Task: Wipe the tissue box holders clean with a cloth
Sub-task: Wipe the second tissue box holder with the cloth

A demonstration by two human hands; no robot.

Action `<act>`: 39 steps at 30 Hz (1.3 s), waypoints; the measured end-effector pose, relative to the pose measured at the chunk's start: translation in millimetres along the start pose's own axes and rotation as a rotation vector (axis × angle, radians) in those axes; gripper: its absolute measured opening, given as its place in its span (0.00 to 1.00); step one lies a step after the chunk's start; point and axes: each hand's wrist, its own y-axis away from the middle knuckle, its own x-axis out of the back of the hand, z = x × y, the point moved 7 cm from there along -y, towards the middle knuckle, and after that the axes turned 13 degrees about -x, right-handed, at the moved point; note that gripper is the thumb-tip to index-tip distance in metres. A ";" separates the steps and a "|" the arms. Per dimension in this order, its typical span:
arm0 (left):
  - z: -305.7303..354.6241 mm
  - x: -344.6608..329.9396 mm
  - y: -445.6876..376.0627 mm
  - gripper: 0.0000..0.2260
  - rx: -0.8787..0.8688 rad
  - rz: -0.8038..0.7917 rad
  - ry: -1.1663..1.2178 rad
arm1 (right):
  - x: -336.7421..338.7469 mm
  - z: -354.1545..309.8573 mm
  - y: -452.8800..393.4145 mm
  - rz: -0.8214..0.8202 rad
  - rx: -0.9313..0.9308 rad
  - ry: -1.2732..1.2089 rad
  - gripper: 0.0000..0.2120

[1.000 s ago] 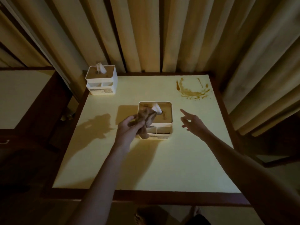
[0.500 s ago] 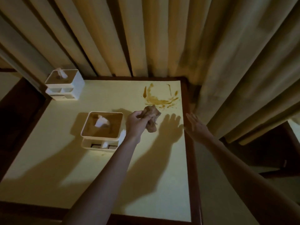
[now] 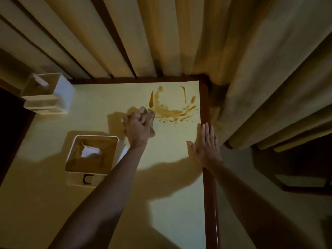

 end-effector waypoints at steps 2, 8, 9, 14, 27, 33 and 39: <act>-2.1 -13.4 3.8 0.15 -0.074 -0.008 -0.046 | -4.7 1.4 1.5 0.085 -0.008 -0.024 0.37; -2.0 -37.9 14.7 0.20 -0.349 -0.069 -0.266 | -6.9 7.2 -1.4 0.143 -0.005 -0.131 0.35; -2.9 -40.0 13.7 0.18 -0.364 -0.080 -0.277 | -6.6 8.1 0.0 0.148 -0.002 -0.153 0.34; -20.8 -68.7 7.8 0.24 -0.441 -0.212 -0.315 | -6.9 14.3 3.8 0.150 -0.059 -0.248 0.30; 37.0 -96.1 20.3 0.22 -0.544 -0.264 -0.257 | -11.2 24.6 12.2 0.112 -0.064 -0.433 0.26; 123.4 -167.3 29.4 0.26 -0.628 -0.413 -0.332 | -11.4 31.2 11.1 0.136 -0.157 -0.428 0.28; 113.4 -184.1 25.0 0.26 -0.637 -0.448 -0.313 | -11.9 27.4 8.8 0.148 -0.133 -0.303 0.32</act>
